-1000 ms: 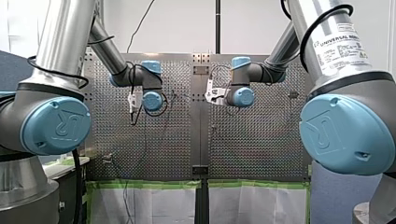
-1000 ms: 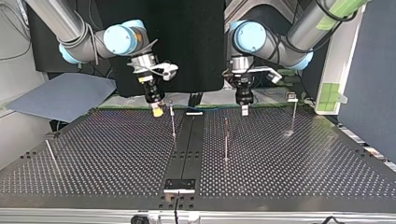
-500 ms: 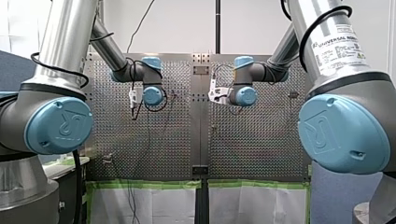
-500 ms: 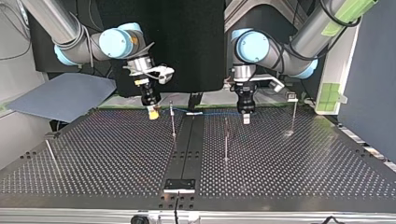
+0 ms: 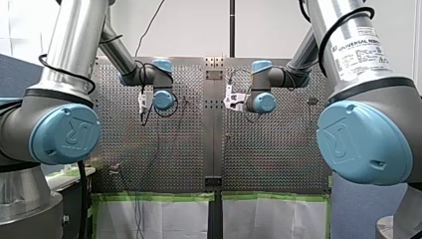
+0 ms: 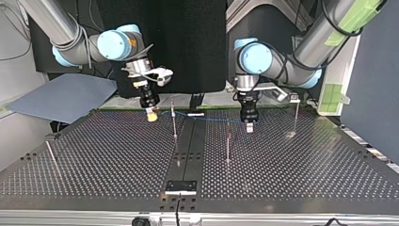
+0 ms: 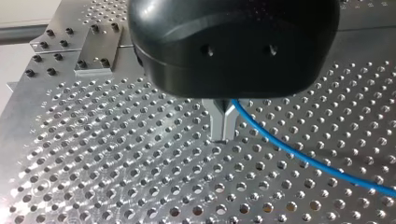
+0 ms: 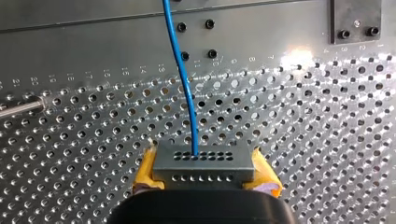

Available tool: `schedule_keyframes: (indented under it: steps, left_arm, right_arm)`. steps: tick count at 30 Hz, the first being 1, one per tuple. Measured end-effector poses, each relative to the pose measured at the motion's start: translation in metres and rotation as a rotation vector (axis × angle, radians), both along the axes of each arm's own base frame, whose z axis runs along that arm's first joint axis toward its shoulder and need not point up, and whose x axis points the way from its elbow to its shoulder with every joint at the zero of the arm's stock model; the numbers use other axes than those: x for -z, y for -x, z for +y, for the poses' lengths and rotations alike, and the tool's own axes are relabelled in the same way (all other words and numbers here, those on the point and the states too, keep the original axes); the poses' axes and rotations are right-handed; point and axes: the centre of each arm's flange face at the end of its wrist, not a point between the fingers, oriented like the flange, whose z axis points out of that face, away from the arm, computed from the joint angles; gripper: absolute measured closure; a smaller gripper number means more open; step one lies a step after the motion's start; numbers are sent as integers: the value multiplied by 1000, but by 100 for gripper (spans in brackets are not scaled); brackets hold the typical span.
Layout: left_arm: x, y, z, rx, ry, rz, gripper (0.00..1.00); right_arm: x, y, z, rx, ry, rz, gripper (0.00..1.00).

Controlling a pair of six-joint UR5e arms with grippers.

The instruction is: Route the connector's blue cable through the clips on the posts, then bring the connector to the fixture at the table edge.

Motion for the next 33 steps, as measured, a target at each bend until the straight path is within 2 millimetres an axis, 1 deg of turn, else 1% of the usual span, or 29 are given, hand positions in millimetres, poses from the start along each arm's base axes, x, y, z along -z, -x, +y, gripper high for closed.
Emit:
schedule_keyframes:
  steps: [9,17,20,24,28,33]
  left_arm:
    - [-11,-16,7,7,23,-27,100]
    - [7,-33,7,17,24,4,100]
    - [9,-40,7,29,39,0,100]
    - [2,-49,8,43,64,-18,100]
    - [-6,-59,14,46,87,-36,100]
    - [-12,-68,22,46,110,-50,100]
  right_arm:
    - [-3,2,-6,3,4,-2,100]
    - [-8,5,-15,14,10,-10,100]
    - [-9,6,-20,19,11,-11,100]
    - [-4,6,-31,27,3,-5,100]
    - [-2,6,-42,34,2,-6,100]
    - [1,6,-58,43,-3,-4,100]
